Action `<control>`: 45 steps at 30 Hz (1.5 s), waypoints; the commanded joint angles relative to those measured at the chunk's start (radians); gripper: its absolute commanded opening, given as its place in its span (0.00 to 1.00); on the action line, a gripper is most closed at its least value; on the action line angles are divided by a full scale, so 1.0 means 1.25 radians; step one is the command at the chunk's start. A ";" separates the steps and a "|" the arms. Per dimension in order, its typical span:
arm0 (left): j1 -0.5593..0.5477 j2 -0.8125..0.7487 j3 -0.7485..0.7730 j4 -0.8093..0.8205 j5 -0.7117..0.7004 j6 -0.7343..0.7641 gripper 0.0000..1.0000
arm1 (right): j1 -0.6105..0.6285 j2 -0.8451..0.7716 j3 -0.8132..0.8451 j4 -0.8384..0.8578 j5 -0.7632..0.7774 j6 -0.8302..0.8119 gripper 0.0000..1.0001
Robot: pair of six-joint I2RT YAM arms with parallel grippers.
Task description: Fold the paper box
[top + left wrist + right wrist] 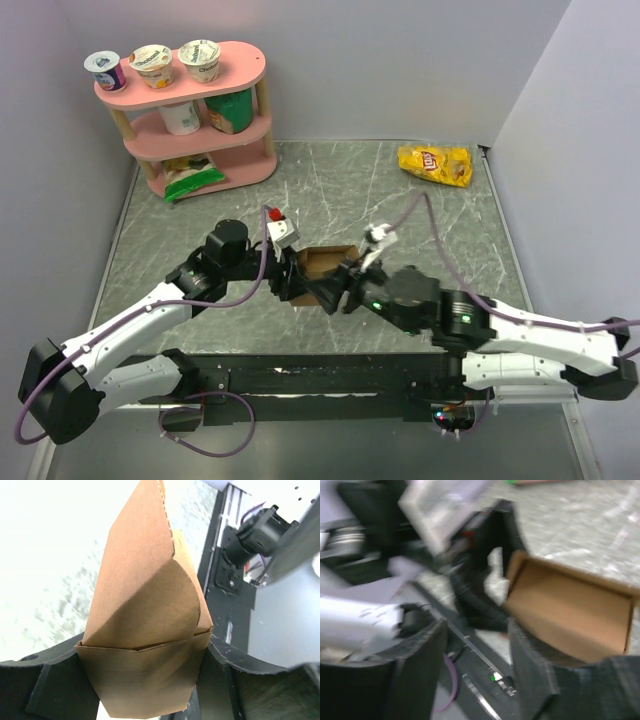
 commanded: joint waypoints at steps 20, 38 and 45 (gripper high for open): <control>0.005 -0.070 -0.015 0.171 0.219 -0.013 0.51 | -0.316 -0.314 -0.063 -0.260 -0.364 -0.168 0.62; 0.005 -0.051 -0.002 0.137 0.259 0.010 0.50 | -0.317 -0.262 -0.088 -0.135 -0.332 -0.203 0.27; 0.005 -0.040 0.007 0.098 0.225 0.041 0.50 | -0.317 -0.239 -0.068 -0.125 -0.350 -0.204 0.22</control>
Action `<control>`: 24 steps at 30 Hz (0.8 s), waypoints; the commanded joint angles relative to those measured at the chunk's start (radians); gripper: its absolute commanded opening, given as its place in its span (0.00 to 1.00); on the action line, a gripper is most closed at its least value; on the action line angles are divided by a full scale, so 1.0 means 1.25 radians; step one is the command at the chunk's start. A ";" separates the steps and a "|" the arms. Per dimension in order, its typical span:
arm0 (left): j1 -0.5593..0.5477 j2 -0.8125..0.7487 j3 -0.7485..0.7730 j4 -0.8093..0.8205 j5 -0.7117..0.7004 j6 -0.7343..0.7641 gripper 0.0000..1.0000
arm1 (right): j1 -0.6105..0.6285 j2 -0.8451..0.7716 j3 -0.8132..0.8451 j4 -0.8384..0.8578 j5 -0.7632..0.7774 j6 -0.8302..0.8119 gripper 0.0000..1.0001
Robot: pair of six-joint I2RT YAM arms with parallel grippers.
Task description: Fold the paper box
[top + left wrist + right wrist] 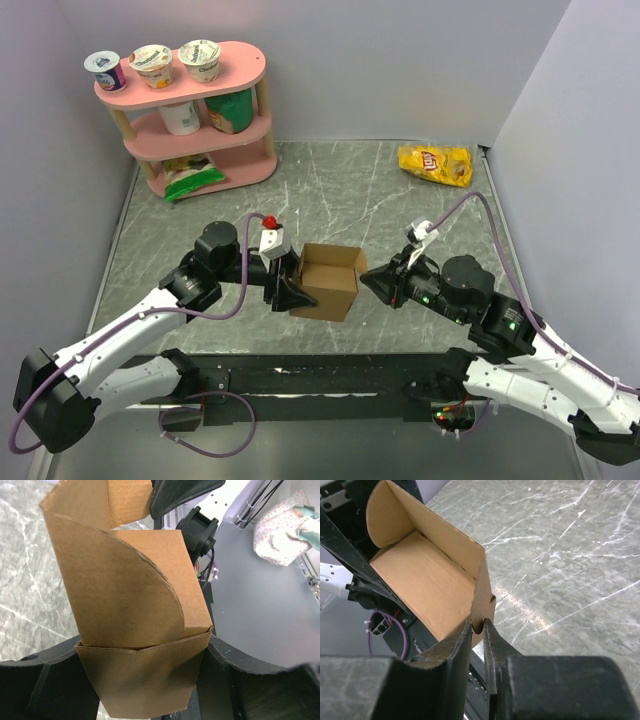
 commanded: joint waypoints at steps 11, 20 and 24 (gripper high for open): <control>-0.002 0.001 0.023 -0.012 -0.007 0.040 0.49 | -0.003 0.012 0.054 -0.015 0.084 0.019 0.51; -0.004 0.004 0.021 -0.017 0.003 0.046 0.49 | -0.003 0.029 0.068 0.013 0.083 0.003 0.50; -0.013 0.006 0.025 -0.036 -0.008 0.061 0.49 | -0.003 0.044 0.071 0.035 0.062 0.005 0.42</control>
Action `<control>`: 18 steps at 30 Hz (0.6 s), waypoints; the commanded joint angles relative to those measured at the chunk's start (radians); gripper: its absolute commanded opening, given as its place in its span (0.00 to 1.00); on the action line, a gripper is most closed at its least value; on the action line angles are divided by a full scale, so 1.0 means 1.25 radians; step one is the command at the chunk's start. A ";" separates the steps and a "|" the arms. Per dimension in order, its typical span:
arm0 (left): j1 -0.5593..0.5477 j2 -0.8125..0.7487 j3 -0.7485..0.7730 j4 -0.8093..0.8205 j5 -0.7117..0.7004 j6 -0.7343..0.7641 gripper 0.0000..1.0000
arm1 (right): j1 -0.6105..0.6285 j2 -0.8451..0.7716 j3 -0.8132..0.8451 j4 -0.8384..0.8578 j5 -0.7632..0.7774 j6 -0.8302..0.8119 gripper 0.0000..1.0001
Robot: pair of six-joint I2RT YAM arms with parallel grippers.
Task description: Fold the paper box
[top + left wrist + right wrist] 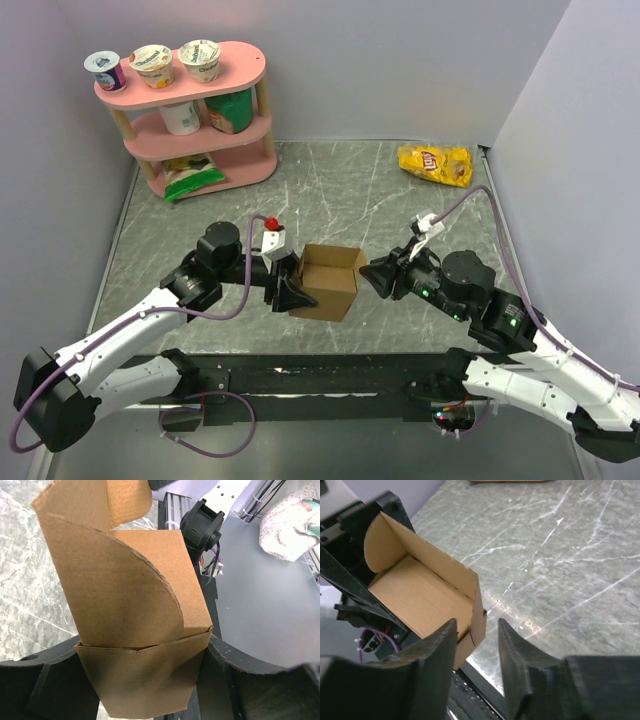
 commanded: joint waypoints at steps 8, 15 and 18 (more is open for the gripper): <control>-0.030 -0.001 0.029 -0.022 -0.036 0.046 0.49 | -0.004 0.048 0.036 0.078 -0.057 0.035 0.12; -0.033 -0.007 0.024 -0.019 -0.085 0.044 0.48 | -0.001 0.061 0.019 0.102 -0.081 0.089 0.00; -0.039 -0.005 0.025 -0.024 -0.105 0.049 0.48 | -0.001 0.072 0.030 0.107 -0.081 0.122 0.00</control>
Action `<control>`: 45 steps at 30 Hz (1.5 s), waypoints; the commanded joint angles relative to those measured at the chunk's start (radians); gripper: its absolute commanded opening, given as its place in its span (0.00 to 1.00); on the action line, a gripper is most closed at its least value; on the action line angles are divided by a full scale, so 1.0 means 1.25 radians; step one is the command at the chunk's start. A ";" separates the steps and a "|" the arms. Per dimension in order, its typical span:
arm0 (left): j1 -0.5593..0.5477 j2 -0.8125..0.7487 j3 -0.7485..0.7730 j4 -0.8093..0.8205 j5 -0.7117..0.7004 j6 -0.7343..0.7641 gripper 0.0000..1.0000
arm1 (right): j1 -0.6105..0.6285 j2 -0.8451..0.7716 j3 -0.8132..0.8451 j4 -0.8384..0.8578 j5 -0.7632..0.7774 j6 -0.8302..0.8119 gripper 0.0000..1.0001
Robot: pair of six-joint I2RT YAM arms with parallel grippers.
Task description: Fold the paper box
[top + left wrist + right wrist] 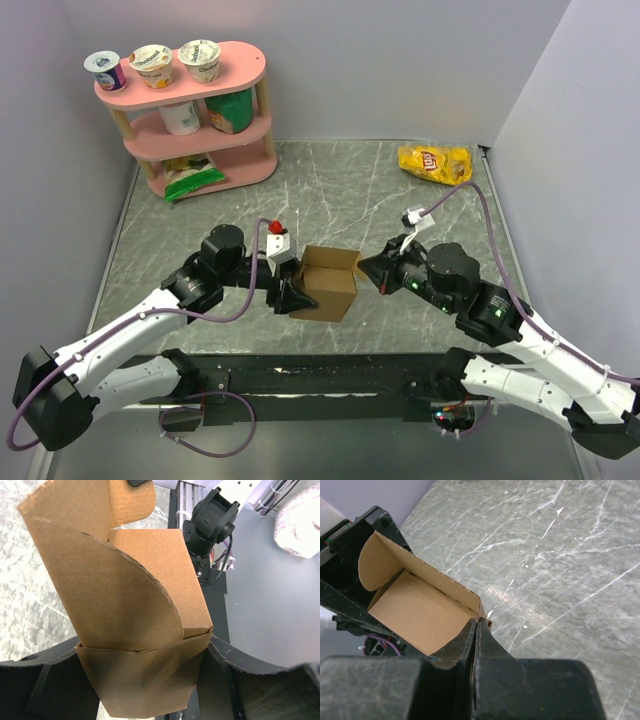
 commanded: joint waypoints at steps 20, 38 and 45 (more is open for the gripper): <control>-0.031 -0.039 -0.001 0.073 -0.143 -0.019 0.47 | 0.092 0.044 -0.008 0.127 0.054 0.226 0.00; -0.016 -0.084 -0.031 0.128 -0.154 -0.057 0.47 | 0.130 0.020 -0.037 0.107 0.063 0.259 0.00; -0.004 -0.093 -0.037 0.139 -0.133 -0.065 0.47 | 0.132 -0.016 -0.043 0.067 0.093 0.264 0.00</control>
